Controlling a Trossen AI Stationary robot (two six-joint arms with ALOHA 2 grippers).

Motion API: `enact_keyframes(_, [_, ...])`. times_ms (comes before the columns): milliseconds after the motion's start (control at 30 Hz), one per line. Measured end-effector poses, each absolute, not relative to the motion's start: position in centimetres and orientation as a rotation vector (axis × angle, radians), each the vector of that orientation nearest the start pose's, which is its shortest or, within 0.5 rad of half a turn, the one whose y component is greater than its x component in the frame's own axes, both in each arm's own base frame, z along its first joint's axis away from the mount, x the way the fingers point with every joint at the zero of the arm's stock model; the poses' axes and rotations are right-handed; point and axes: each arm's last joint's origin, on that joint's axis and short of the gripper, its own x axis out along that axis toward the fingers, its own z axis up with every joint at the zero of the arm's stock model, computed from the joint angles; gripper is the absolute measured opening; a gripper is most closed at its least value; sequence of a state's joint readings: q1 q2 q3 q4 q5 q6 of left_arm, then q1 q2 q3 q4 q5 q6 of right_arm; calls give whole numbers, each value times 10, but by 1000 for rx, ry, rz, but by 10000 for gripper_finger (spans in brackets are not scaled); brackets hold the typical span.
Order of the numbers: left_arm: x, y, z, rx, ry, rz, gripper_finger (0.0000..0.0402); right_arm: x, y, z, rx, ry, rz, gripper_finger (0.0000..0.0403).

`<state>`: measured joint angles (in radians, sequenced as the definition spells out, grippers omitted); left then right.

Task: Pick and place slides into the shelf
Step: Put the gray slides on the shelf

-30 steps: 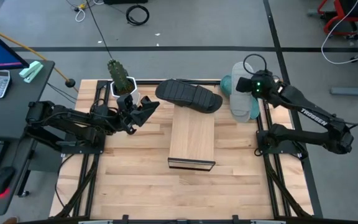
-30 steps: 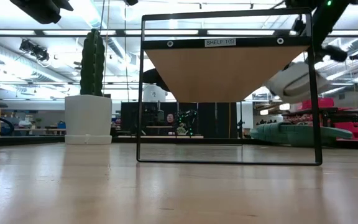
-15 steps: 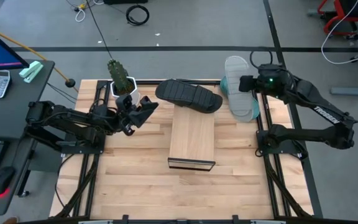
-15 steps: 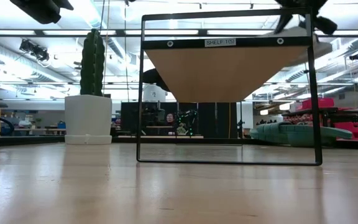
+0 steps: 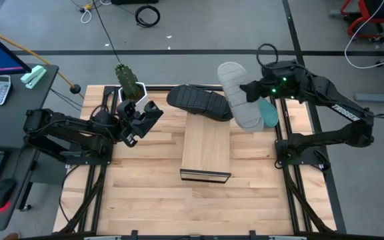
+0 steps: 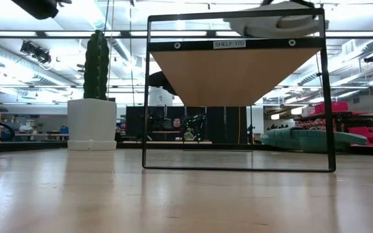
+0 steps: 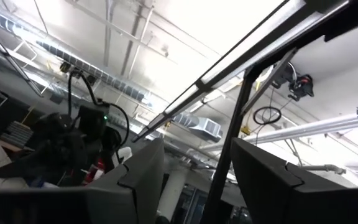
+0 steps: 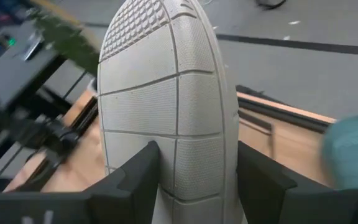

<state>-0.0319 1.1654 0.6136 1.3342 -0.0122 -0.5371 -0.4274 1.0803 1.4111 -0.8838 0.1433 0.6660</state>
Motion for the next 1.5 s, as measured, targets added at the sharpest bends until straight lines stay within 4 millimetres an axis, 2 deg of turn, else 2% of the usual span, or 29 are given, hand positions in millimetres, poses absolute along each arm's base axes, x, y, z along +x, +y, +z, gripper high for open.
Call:
enact_keyframes(167, [218,-8,342,-510,-738,-268,191,194,-88,432,682,402,-589,184])
enact_keyframes(400, [211,-13,347,-487,-730,-352,192,227,-97,434,645,499,-379,184])
enact_keyframes(700, [210,-23,347,-489,-698,-418,192,250,-122,431,646,590,-132,185])
enact_keyframes(867, [209,-27,347,-480,-691,-446,191,261,-133,423,657,629,10,185])
enact_keyframes(1133, [209,-27,347,-484,-690,-449,193,285,-147,398,697,678,198,185])
enact_keyframes(1500, [210,-27,346,-489,-682,-449,191,302,-156,373,658,727,279,185])
